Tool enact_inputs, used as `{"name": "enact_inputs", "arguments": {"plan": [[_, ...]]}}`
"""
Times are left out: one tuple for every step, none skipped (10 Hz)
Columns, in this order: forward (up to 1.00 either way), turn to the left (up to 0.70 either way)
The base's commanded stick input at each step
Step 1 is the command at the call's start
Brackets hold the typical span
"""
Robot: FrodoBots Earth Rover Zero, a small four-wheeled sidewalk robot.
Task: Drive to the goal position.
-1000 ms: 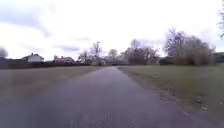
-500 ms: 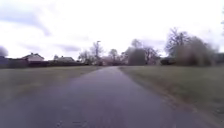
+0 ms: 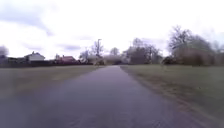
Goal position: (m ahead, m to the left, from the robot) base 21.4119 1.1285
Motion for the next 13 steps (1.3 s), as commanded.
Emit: {"name": "enact_inputs", "arguments": {"plan": [[1.0,0.0],[1.0,0.0],[1.0,0.0],[1.0,0.0],[1.0,0.0],[1.0,0.0],[1.0,0.0],[1.0,0.0],[1.0,0.0],[1.0,0.0],[1.0,0.0],[1.0,0.0],[1.0,0.0]]}}
